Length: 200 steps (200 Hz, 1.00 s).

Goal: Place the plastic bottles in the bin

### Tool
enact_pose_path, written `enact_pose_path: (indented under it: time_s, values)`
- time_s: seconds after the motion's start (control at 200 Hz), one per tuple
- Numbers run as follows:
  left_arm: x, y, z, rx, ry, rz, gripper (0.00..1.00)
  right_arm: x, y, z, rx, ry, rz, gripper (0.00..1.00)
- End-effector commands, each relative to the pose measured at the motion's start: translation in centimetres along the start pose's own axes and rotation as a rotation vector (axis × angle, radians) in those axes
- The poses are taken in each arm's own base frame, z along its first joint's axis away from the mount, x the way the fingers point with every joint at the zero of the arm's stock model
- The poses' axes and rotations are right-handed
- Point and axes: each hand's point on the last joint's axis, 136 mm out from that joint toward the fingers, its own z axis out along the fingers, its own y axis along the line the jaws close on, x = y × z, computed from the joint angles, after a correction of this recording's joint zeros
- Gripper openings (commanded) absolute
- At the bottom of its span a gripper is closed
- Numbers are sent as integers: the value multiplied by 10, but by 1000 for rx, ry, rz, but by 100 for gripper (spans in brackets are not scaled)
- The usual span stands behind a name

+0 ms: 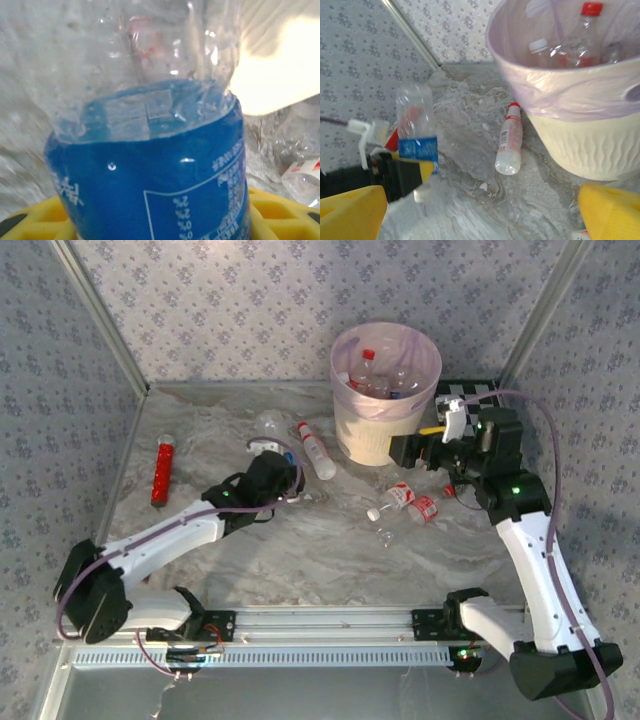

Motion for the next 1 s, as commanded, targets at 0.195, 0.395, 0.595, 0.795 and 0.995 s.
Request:
enact_pose_path:
  time_s: [0.195, 0.395, 0.595, 0.795, 0.995]
  values:
    - [-22, -61, -39, 441, 25, 380, 0, 9, 43, 21, -146, -8, 13, 100]
    - [2, -91, -51, 668, 69, 425, 0, 10, 44, 57, -126, 2, 46, 96]
    - [14, -94, -53, 712, 86, 441, 0, 26, 35, 94, -154, 50, 213, 95]
    - [29, -94, -53, 726, 111, 468, 0, 30, 46, 117, -220, 117, 224, 95]
    - [38, -92, -43, 711, 157, 481, 0, 32, 66, 119, -296, 127, 184, 95]
